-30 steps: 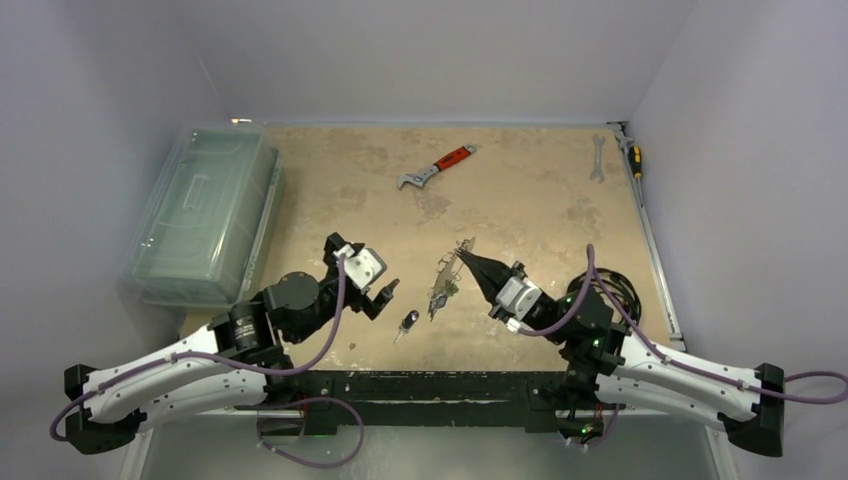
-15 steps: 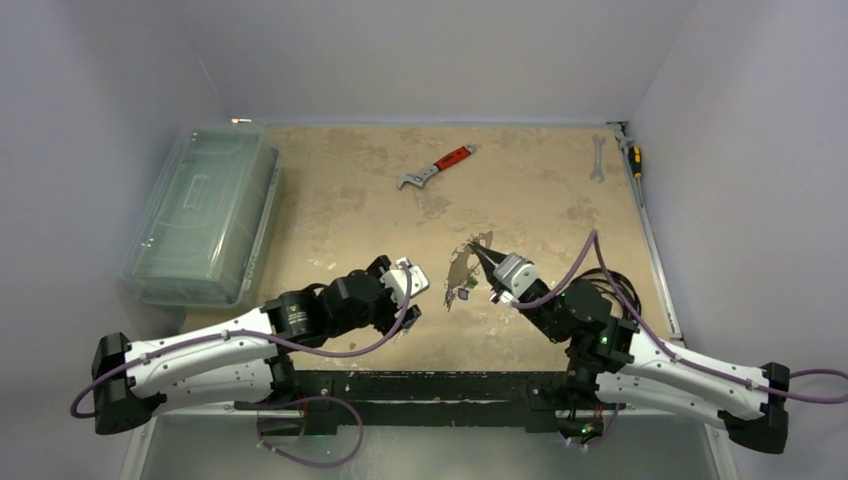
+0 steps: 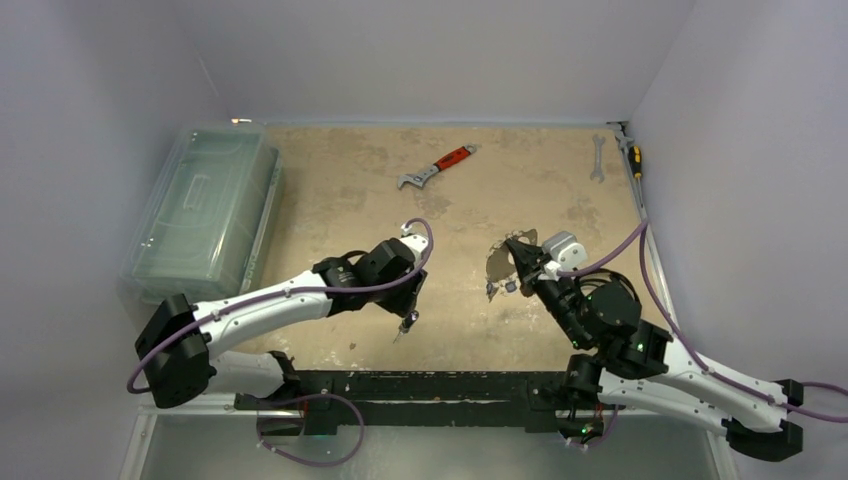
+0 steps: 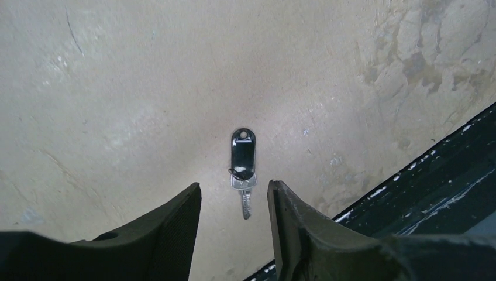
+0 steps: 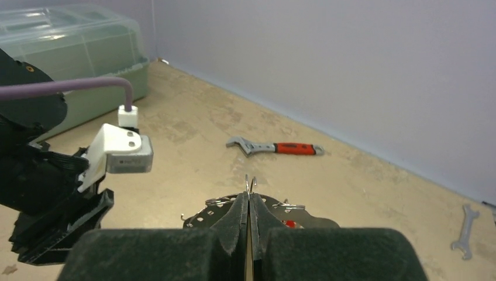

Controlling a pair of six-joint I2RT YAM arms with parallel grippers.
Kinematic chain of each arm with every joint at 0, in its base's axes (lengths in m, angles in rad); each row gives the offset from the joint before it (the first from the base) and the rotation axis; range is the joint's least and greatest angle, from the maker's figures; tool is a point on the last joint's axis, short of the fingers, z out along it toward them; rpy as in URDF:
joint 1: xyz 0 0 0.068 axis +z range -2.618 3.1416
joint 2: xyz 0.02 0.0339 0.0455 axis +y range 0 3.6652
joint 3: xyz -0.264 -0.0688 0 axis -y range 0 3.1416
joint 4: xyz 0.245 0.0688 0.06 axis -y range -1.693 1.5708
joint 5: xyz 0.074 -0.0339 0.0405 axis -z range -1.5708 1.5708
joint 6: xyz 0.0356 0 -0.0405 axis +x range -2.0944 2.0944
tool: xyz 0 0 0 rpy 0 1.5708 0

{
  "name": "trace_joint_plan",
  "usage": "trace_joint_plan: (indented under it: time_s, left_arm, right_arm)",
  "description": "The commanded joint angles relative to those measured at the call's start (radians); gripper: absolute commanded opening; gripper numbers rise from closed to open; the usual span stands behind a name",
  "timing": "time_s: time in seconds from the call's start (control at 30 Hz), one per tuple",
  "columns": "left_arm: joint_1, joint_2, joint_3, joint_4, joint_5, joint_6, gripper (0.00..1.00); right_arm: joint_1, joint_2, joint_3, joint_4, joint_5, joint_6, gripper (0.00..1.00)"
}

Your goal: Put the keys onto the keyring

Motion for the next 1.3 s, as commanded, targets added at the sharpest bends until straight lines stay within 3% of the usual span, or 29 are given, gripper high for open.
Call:
trace_joint_plan:
  time_s: [0.0, 0.2, 0.43, 0.7, 1.27]
  left_arm:
    - [0.000, -0.007, 0.003, -0.056, -0.001, -0.289, 0.42]
    - [0.000, 0.003, -0.031, -0.062, -0.048, -0.422, 0.31]
    - [-0.003, 0.040, -0.078, -0.018, -0.066, -0.509, 0.29]
    - [-0.010, 0.096, -0.111, 0.075, -0.057, -0.521, 0.32]
    - [-0.043, 0.179, -0.110, 0.108, -0.100, -0.524, 0.21]
  right_arm:
    - [0.006, -0.019, 0.038, -0.027, 0.054, 0.077, 0.00]
    - [0.006, -0.011, 0.039, -0.022, 0.038, 0.077, 0.00]
    - [0.006, -0.025, 0.042, -0.035, 0.035, 0.086, 0.00]
    - [0.006, -0.020, 0.043, -0.038, 0.030, 0.095, 0.00]
    - [0.006, -0.008, 0.052, -0.052, 0.035, 0.106, 0.00]
